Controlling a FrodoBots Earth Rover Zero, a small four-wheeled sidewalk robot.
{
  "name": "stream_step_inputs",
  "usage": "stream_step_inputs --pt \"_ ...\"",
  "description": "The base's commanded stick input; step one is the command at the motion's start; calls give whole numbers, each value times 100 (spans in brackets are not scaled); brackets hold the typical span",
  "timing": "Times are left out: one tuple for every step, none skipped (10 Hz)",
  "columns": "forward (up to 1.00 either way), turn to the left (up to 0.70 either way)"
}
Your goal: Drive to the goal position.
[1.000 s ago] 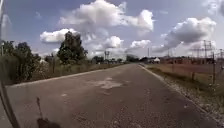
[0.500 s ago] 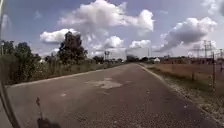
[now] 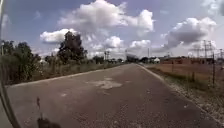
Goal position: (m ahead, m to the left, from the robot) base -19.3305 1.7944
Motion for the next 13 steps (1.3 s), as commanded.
stream_step_inputs --pt "4 0" --pt "4 0" --pt "4 0" --pt "4 0" --pt "4 0" --pt "4 0" --pt "4 0" --pt "4 0" --pt "4 0" --pt "4 0" --pt "4 0" --pt "4 0" --pt "4 0"
